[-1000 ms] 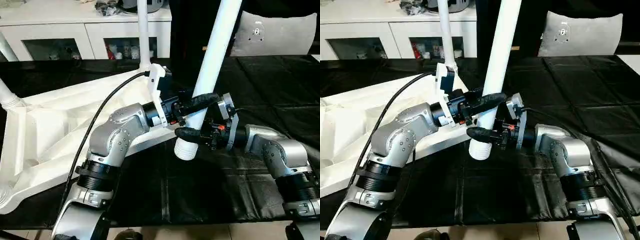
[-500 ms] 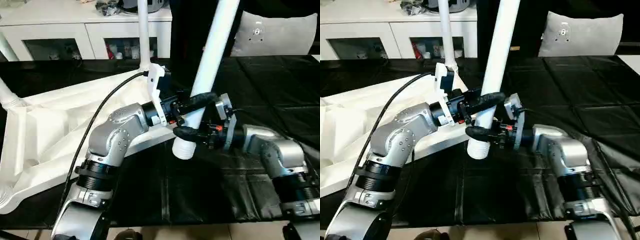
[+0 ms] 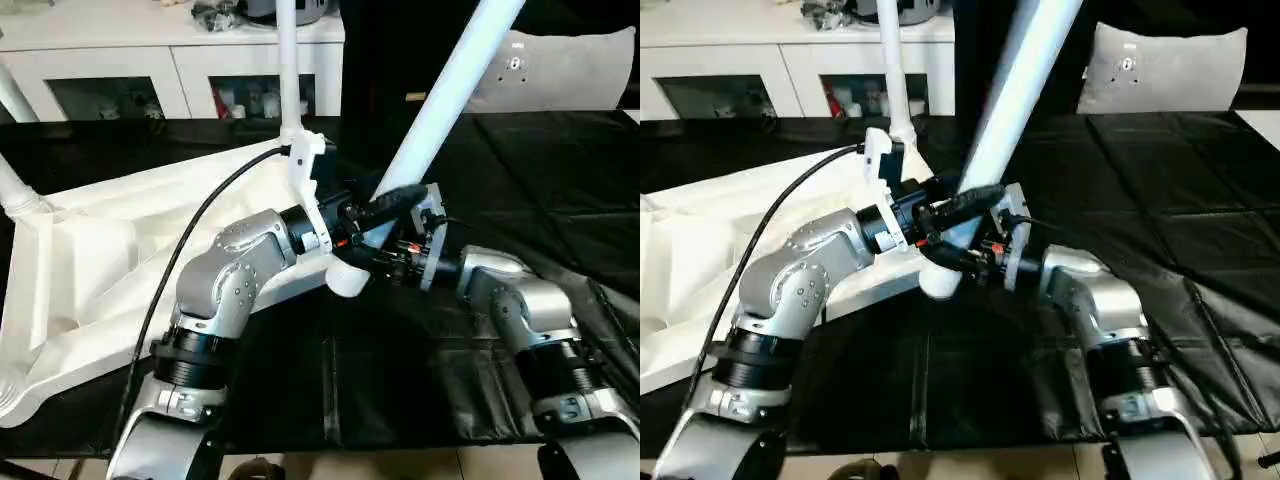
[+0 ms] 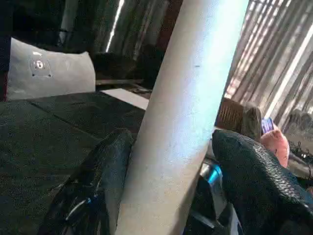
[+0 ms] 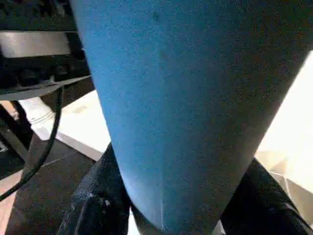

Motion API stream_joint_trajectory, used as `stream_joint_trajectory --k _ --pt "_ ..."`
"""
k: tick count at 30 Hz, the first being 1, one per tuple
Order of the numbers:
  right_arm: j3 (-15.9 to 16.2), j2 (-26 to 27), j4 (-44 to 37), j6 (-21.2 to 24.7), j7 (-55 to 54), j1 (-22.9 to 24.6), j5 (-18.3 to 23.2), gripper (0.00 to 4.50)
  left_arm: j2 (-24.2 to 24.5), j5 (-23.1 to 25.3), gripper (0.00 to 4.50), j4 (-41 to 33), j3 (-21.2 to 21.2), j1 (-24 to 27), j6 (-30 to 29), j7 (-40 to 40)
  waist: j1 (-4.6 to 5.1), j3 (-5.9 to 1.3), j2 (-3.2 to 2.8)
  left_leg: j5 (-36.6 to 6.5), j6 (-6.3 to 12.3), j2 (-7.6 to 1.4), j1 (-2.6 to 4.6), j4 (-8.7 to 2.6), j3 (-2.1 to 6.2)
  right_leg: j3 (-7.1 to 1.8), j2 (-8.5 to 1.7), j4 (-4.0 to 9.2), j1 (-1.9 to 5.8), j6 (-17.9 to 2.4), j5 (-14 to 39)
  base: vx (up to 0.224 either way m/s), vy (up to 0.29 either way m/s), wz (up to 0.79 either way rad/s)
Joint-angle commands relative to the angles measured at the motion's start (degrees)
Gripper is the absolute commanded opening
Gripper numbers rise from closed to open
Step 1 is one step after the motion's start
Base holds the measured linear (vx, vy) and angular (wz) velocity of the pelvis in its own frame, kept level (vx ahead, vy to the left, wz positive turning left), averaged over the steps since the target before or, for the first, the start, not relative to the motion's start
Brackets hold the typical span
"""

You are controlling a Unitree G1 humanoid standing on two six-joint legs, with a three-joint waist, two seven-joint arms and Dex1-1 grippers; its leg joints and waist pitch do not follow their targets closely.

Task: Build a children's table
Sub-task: Insert table leg to table base

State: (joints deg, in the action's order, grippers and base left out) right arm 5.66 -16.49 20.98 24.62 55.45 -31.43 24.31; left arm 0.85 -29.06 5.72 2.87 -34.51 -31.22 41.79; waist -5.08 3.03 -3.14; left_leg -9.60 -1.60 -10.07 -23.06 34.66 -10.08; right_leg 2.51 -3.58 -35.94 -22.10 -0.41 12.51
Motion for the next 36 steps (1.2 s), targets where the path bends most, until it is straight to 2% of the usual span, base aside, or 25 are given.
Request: stream_joint_trajectory --k 1,4,5,7,8,9,10,12,14,15,16,20,24,26,27,28,31,32,34,36 --pt "-3.21 0.62 3.22 1.78 -6.10 -1.90 -1.12 1.89 -3.82 -6.73 3.05 -5.89 3.07 -1.05 -1.79 2.96 0.04 -4.27 1.07 -5.44 3.85 -2.67 1.29 -3.13 0.80 -2.11 -4.32 4.00 2.80 -14.33 1.82 0.000 0.000 0.00" --pt "-4.43 0.98 3.16 1.99 -6.29 -1.81 -0.09 1.89 -5.61 -9.34 3.05 -5.12 -0.98 -1.94 -1.97 0.34 -0.05 -4.28 1.21 -5.24 3.94 -2.73 1.32 -3.13 0.84 -2.09 -4.32 3.97 2.79 -14.76 1.67 0.000 0.000 0.00" --pt "-4.65 0.99 3.12 1.93 -6.35 -1.74 0.10 1.89 -5.99 -9.73 3.05 -4.96 -1.81 -2.16 -2.10 -0.26 -0.19 -4.30 1.33 -5.20 3.66 -2.81 1.49 -3.15 0.72 -2.11 -4.38 4.00 2.67 -15.49 2.07 0.000 0.000 0.00" --pt "-5.03 1.08 2.89 1.25 -6.52 -1.51 0.30 1.89 -6.27 -10.12 3.05 -4.56 -3.06 -2.51 -1.96 -1.19 -0.25 -4.24 1.34 -5.34 3.93 -2.75 1.27 -3.09 0.73 -2.10 -4.21 3.91 2.74 -15.40 1.82 0.000 0.000 0.00" --pt "-5.94 1.38 2.43 0.87 -7.17 -1.14 0.99 1.88 -6.11 -10.10 3.05 -3.86 -4.37 -2.90 -1.73 -2.14 -0.04 -4.15 1.70 -5.64 4.27 -2.64 1.21 -3.14 0.70 -2.08 -4.24 4.08 2.84 -14.87 2.18 0.000 0.000 0.00" --pt "-7.94 2.07 1.16 -0.63 -9.97 -0.31 1.55 1.88 -4.67 -8.57 3.05 -2.56 -6.07 -3.18 -0.81 -3.22 0.13 -4.05 1.68 -5.98 4.46 -2.60 1.13 -3.18 0.75 -2.12 -4.38 4.18 2.91 -14.19 3.22 0.000 0.000 0.00" --pt "-8.64 2.20 0.48 -0.63 -11.36 -0.01 1.60 1.88 -3.82 -7.81 3.05 -2.10 -6.56 -3.13 -0.55 -3.51 0.29 -4.03 1.45 -5.94 4.15 -2.52 1.16 -3.21 0.81 -2.12 -4.30 4.31 2.89 -13.17 4.47 0.000 0.000 0.00" --pt "-9.24 2.02 -0.53 -0.88 -12.65 0.51 1.04 1.88 -2.09 -5.97 3.05 -1.59 -6.49 -2.75 -0.14 -3.74 0.57 -4.02 1.55 -6.13 3.79 -2.40 1.20 -3.21 0.78 -2.10 -4.14 4.47 2.91 -12.45 5.44 0.000 0.000 0.00" --pt "-10.59 1.51 -2.40 -0.91 -15.10 1.84 0.12 1.88 2.28 -1.47 3.05 -0.69 -4.67 -1.28 0.96 -3.57 0.75 -4.10 1.20 -5.82 3.24 -2.58 1.38 -3.35 0.92 -2.15 -3.94 4.52 2.68 -10.87 6.11 0.000 0.000 0.00" --pt "-10.64 1.39 -2.56 -0.98 -15.29 2.02 -0.04 1.88 2.80 -0.84 3.05 -0.54 -4.25 -1.09 1.11 -3.51 0.80 -4.15 1.18 -5.72 3.07 -2.61 1.41 -3.34 0.95 -2.15 -3.95 4.38 2.64 -10.76 5.78 0.000 0.000 0.00" --pt "-11.01 0.29 -3.93 -2.05 -17.06 3.82 -1.78 1.88 7.71 5.07 3.05 1.04 -0.14 0.73 2.58 -3.01 0.78 -4.23 0.78 -5.69 2.66 -2.73 1.60 -3.43 1.05 -2.11 -3.79 4.39 2.42 -10.22 5.41 0.000 0.000 0.00" --pt "-11.90 -0.70 -6.50 -1.92 -19.76 7.06 -3.04 1.88 14.37 13.87 3.05 4.79 7.71 2.61 4.92 -2.31 0.79 -4.32 0.60 -6.11 1.71 -2.66 1.75 -3.55 0.95 -2.17 -3.80 4.18 2.30 -10.05 4.01 0.000 0.000 0.00" --pt "-11.65 -1.00 -8.89 -1.24 -21.31 9.16 -3.75 1.88 14.71 16.56 3.05 7.85 9.27 2.90 6.51 -3.32 0.36 -4.21 0.53 -7.46 0.87 -2.71 1.78 -3.72 0.90 -2.23 -4.03 4.26 2.30 -11.46 3.45 0.000 0.000 0.00" --pt "-12.12 -0.69 -9.77 0.07 -24.40 9.75 -4.63 1.88 15.17 18.91 3.05 9.82 10.81 2.91 7.88 -3.58 0.42 -4.07 0.70 -8.57 0.56 -2.62 1.64 -3.84 0.92 -2.28 -4.11 4.48 2.34 -11.32 5.13 0.000 0.000 0.00" --pt "-12.12 -0.69 -9.77 0.07 -24.40 9.75 -4.63 1.88 15.17 18.91 3.05 9.82 10.81 2.91 7.88 -3.58 0.44 -4.07 0.42 -9.11 0.24 -2.58 1.72 -3.86 0.93 -2.29 -4.17 4.61 2.26 -11.08 6.22 0.000 0.000 0.00" --pt "-11.76 -0.67 -10.26 -0.38 -25.66 10.13 -5.64 1.88 15.73 20.97 3.05 11.11 12.46 3.19 9.19 -3.59 0.41 -4.06 0.25 -9.55 0.04 -2.61 1.73 -3.92 1.03 -2.32 -4.19 4.64 2.24 -10.83 6.95 0.000 0.000 0.00" --pt "-11.39 -0.66 -10.94 -0.90 -26.49 10.70 -6.39 1.88 16.10 22.03 3.05 12.11 13.75 3.58 9.55 -3.47 0.52 -4.12 0.36 -9.79 -0.32 -2.61 1.69 -3.95 1.05 -2.34 -4.16 4.58 2.24 -10.56 6.67 0.000 0.000 0.00" --pt "-11.37 -0.60 -11.36 -1.10 -26.63 11.05 -6.44 1.88 16.15 22.12 3.05 12.50 14.04 3.77 9.52 -3.06 0.55 -4.12 0.62 -9.78 -0.30 -2.58 1.65 -3.95 0.98 -2.35 -4.14 4.60 2.27 -10.74 6.20 0.000 0.000 0.00" --pt "-11.23 -0.66 -11.85 -1.66 -26.39 11.52 -6.62 1.88 16.09 22.11 3.05 12.85 14.11 4.08 9.24 -2.41 0.48 -4.13 0.45 -9.60 -0.18 -2.61 1.67 -3.95 1.02 -2.34 -4.19 4.51 2.23 -11.06 5.78 0.000 0.000 0.00" --pt "-11.12 -0.72 -12.05 -1.89 -26.28 11.70 -6.72 1.88 16.00 22.14 2.72 13.04 14.04 4.18 9.20 -2.19 0.46 -4.12 0.59 -9.51 0.07 -2.65 1.65 -3.94 1.01 -2.34 -4.25 4.46 2.23 -11.33 5.71 0.000 0.000 0.00"
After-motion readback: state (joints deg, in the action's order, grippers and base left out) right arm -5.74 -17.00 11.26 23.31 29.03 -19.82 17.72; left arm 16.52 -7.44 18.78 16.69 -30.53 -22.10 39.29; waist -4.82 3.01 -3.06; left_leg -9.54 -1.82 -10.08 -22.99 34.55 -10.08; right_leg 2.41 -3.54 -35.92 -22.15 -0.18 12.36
